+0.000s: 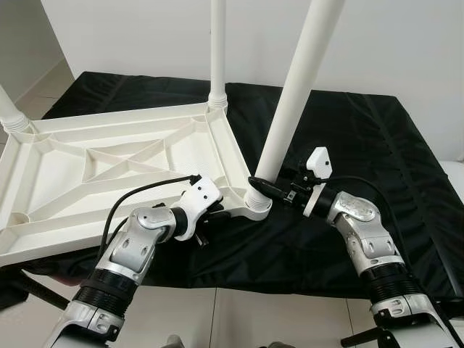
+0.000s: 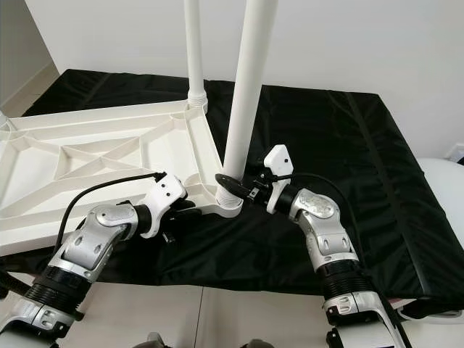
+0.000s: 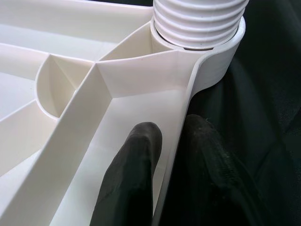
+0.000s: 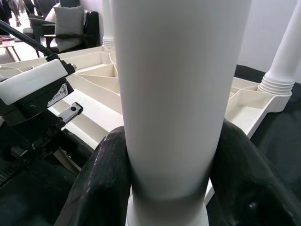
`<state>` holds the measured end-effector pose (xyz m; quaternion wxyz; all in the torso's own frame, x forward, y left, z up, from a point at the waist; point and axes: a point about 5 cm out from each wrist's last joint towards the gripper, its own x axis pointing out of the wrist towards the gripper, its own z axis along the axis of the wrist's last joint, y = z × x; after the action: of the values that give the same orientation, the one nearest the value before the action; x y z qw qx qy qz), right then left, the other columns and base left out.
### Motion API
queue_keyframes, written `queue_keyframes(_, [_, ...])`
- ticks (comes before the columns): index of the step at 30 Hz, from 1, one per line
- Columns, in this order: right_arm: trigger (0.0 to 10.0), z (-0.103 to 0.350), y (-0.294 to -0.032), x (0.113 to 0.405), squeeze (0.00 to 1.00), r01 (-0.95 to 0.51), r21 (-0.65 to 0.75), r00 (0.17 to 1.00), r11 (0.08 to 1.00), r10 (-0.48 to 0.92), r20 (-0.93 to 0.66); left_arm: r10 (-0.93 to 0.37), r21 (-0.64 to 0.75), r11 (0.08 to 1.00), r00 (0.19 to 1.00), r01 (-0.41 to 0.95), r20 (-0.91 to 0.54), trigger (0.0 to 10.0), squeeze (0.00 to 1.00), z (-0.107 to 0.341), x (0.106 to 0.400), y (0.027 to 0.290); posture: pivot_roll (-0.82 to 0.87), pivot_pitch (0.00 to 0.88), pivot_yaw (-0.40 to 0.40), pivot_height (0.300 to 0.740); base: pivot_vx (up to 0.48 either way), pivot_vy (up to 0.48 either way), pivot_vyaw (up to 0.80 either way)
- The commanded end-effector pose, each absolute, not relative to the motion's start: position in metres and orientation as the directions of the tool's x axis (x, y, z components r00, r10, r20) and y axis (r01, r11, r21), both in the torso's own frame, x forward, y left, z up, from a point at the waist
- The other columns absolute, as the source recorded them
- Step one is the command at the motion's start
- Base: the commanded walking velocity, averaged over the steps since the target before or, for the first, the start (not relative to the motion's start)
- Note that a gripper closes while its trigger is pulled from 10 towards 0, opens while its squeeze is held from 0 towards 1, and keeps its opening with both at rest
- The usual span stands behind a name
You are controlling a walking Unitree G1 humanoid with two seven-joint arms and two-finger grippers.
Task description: Building children table
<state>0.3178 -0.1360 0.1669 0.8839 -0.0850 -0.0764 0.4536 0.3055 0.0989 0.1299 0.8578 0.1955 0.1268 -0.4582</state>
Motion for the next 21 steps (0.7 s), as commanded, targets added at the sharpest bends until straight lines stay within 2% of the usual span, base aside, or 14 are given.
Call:
queue_keyframes(1, [10.0, 0.145, -0.1369, 0.3171, 0.0, -0.798, -0.184, 0.59, 0.574, 0.806, -0.046, -0.75, 0.283, 0.508, 0.58, 0.813, -0.318, 10.0, 0.0, 0.1507, 0.3056, 0.0938, -0.02, 0.038, -0.016, 0.74, 0.0, 0.0, 0.0])
queue_keyframes(12, [10.0, 0.1389, -0.1392, 0.3184, 0.0, -0.789, -0.172, 0.607, 0.59, 0.792, -0.067, -0.754, 0.288, 0.502, 0.576, 0.815, -0.316, 10.0, 0.0, 0.1527, 0.3039, 0.0925, -0.02, 0.039, -0.014, 0.74, 0.0, 0.0, 0.0])
queue_keyframes(21, [10.0, 0.1385, -0.1377, 0.322, 0.0, -0.786, -0.07, 0.619, 0.615, 0.782, -0.079, -0.758, 0.29, 0.498, 0.573, 0.817, -0.312, 10.0, 0.0, 0.1543, 0.3026, 0.0906, -0.02, 0.036, -0.015, 0.74, 0.0, 0.0, 0.0])
